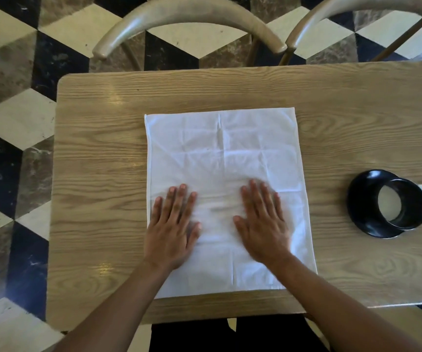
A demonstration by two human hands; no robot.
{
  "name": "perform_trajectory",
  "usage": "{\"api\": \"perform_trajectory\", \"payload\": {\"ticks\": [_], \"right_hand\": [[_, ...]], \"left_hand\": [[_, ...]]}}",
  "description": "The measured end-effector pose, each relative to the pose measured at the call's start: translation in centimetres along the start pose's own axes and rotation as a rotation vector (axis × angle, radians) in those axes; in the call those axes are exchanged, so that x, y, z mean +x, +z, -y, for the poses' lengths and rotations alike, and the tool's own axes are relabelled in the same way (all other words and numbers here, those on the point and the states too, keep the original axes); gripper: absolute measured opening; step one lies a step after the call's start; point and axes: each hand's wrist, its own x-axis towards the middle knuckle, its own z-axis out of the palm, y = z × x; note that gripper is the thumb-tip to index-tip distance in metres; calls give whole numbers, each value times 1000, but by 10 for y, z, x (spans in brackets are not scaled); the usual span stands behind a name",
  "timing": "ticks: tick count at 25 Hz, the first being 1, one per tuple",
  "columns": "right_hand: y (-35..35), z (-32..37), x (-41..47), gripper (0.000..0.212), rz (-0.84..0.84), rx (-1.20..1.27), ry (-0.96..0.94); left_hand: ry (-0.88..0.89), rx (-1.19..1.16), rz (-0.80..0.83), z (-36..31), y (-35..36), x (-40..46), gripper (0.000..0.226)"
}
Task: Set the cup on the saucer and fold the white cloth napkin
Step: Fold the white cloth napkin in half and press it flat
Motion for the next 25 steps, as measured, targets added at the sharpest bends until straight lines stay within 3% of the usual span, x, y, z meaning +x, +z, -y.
{"api": "perform_trajectory", "payload": {"ticks": [4, 7, 13, 21, 25], "right_hand": [[-13, -63, -15, 75, 2, -15, 128], [-18, -48, -16, 74, -7, -8, 154], [6, 41, -50, 72, 19, 76, -145], [-7, -55, -81, 79, 24, -31, -4], [-12, -56, -80, 77, 71, -6, 10]], "left_hand": [[5, 1, 5, -2, -2, 0, 71], [-14, -50, -14, -4, -4, -1, 71], [77, -24, -15, -20, 10, -48, 79], [7, -21, 11, -13, 12, -63, 86], [7, -21, 45, -14, 8, -62, 82]]}}
